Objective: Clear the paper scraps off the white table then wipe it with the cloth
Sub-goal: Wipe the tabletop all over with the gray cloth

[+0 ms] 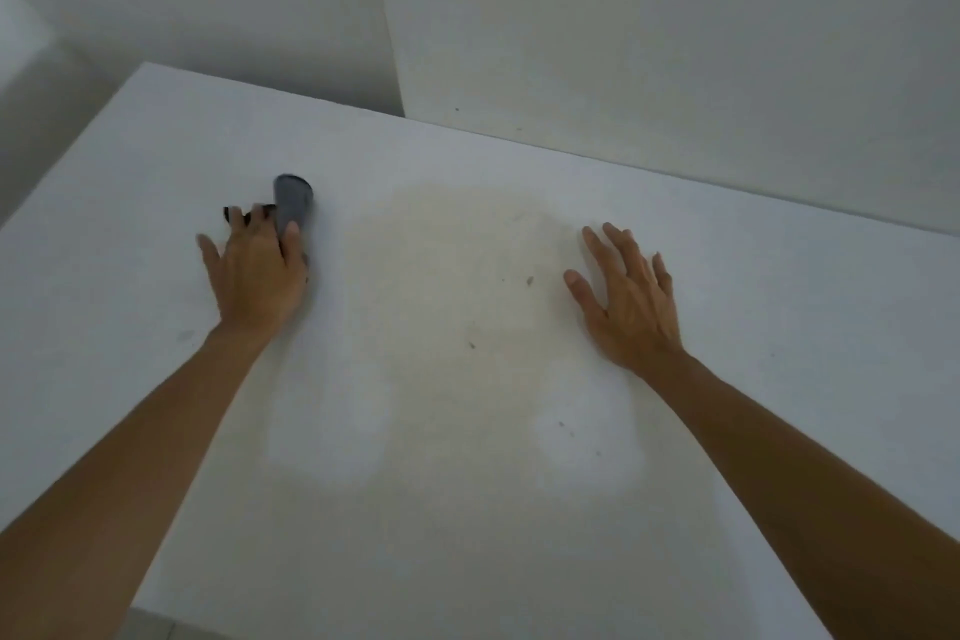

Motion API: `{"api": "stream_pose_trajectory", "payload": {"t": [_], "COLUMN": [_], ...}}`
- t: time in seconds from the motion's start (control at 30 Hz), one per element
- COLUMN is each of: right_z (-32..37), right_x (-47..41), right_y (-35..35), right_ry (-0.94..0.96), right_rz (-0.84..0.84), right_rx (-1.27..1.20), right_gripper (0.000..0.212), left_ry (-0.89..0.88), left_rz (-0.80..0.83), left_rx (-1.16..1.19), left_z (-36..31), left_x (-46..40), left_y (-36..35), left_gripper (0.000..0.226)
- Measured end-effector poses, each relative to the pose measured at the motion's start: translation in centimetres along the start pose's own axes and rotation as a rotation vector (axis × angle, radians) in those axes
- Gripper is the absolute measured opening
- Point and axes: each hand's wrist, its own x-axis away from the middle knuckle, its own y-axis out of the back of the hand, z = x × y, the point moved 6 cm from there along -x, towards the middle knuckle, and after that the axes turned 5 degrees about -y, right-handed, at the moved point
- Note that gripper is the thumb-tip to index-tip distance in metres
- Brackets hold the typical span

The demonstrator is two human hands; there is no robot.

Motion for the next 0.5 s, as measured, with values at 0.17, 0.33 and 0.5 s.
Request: {"api": "stream_pose_trajectory", "payload": {"t": [0.17,0.33,0.5], "right_z": [0.2,0.0,-1.0], "right_x": [2.1,4.3,5.9], "right_y": [0.2,-0.5,0.0], "right_ry": [-0.043,-0.153,-0.171], "right_rz": [-0.012,-0.035,-0.116], "right_rx": [-0.015,-0.063,-0.132], "right_gripper": [0.066,0.064,0.06], "left_ry": [-0.042,-0.411,-0.194], "left_rz": [0.054,0.1,0.047], "left_rx": [0.068,0.39,0.762], "left_z": [-2.7,-16.9,-19.2], "left_x": [2.9,12.1,13.3], "left_y": [-4.3,-4.2,1.5], "left_gripper": [0.056,0.051,0.029]}}
